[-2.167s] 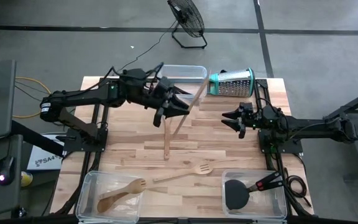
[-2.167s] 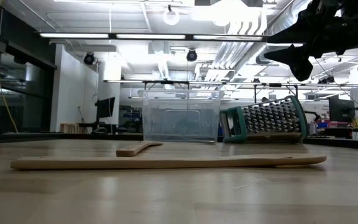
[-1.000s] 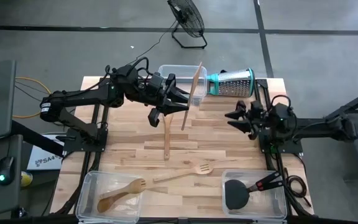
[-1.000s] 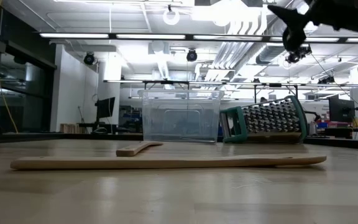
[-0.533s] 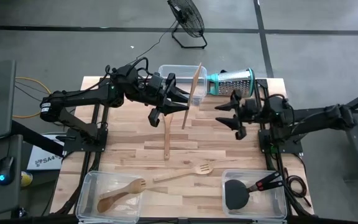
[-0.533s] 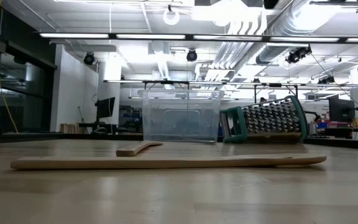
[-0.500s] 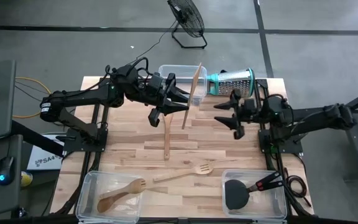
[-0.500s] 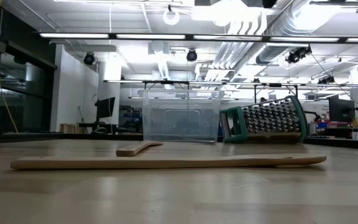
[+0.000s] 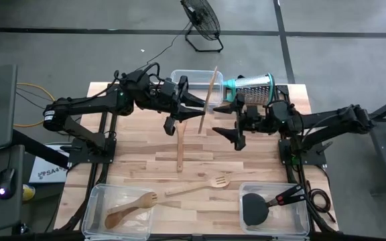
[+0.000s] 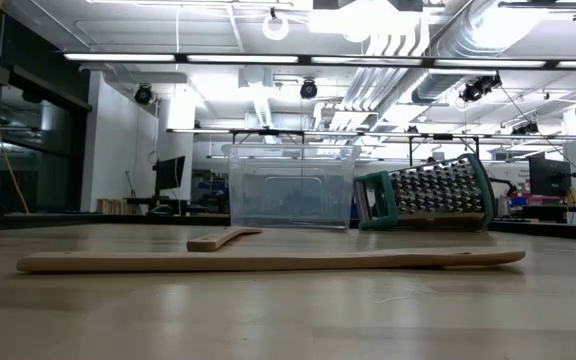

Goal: Pick & Place Kitchen Items
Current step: Put the brown spatula into the bottom right transparent bin

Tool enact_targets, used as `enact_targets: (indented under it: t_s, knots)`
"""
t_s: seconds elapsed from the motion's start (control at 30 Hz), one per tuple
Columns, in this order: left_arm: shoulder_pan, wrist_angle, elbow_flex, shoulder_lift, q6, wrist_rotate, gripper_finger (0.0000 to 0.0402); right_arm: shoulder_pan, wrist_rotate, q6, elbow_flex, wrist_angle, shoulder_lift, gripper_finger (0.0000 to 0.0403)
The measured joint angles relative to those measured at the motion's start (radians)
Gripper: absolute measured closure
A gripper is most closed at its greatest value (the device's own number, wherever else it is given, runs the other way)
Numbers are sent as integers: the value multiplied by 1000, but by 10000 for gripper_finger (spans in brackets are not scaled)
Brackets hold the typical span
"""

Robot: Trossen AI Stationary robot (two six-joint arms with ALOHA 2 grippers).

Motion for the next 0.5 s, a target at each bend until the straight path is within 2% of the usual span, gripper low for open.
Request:
enact_targets:
  t_s: [0.27, 0.5]
  knots:
    - [0, -4, -2, 38, 12, -8, 311, -6, 6, -2, 170, -75, 134, 97]
    - [0, 3, -1, 50, 6, -7, 311, -7, 26, 59, 191, -118, 127, 128]
